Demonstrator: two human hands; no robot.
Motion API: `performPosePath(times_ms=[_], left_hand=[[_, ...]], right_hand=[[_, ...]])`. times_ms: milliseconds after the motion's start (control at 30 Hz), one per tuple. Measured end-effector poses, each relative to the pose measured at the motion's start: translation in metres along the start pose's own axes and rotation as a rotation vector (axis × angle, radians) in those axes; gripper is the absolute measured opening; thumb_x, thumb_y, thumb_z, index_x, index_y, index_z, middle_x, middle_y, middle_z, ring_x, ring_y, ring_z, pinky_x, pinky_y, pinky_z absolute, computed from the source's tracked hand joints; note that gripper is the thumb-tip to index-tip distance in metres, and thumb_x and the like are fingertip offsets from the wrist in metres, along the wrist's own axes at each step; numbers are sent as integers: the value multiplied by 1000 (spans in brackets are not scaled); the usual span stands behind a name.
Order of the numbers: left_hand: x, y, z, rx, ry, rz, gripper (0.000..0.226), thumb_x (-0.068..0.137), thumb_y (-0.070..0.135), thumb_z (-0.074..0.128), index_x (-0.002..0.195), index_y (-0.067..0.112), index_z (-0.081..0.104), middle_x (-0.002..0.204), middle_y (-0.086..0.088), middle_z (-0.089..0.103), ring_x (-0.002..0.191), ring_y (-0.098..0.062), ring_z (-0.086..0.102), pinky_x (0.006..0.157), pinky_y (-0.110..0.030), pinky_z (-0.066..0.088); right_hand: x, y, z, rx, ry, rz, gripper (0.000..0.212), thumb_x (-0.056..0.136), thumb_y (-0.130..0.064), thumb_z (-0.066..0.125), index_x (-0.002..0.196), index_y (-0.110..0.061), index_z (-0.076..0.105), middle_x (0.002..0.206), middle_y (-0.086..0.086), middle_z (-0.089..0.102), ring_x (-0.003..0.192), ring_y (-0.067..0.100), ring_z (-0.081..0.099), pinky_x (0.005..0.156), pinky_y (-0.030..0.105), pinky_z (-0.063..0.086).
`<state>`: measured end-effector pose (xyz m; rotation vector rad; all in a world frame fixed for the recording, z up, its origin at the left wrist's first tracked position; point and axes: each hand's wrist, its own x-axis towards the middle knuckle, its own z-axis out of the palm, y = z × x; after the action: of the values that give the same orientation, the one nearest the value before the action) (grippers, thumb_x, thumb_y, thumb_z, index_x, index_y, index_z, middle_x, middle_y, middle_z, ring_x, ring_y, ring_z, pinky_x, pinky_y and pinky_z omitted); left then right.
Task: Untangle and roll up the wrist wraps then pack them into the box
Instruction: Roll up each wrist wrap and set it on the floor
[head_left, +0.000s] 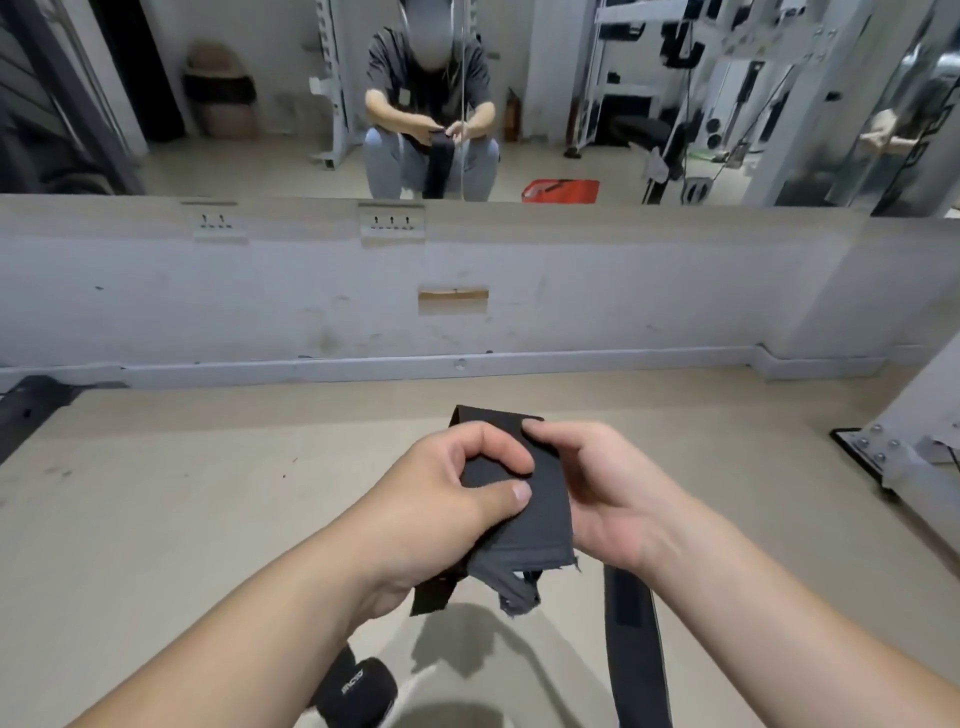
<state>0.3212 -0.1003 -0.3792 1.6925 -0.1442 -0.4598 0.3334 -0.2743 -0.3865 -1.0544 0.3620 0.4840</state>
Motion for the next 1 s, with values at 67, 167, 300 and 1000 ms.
performPosePath(times_ms=[67,167,300,1000], left_hand=[[-4,-4,5,56,-74,-32,25,96,7,71,91,31,71,90,-4,74,70,-26,62,57,-32,46],[-7,-6,14,16,-86,-7,27,97,-3,66,101,24,71,98,-7,78,71,-21,71,67,-32,54],[-3,-5,15,-10,29,62,24,97,-6,64,107,16,71,88,-4,76,70,-13,67,61,-20,51],[-5,-5,1,374,273,386,36,100,-3,55,106,27,73,86,14,78,77,-5,70,68,-20,52]], right_hand=[[5,-2,-7,-20,65,-15,31,107,-15,46,110,4,70,100,22,77,83,32,78,79,43,60],[8,-6,-14,3,105,-55,29,109,-13,43,109,2,68,93,19,78,84,31,77,84,45,59],[-1,-6,-16,27,52,-68,30,108,-18,50,117,3,70,106,21,77,88,32,77,80,42,65],[-7,5,-38,-434,86,-291,30,98,-30,54,116,-15,73,88,8,66,73,21,62,64,36,51]])
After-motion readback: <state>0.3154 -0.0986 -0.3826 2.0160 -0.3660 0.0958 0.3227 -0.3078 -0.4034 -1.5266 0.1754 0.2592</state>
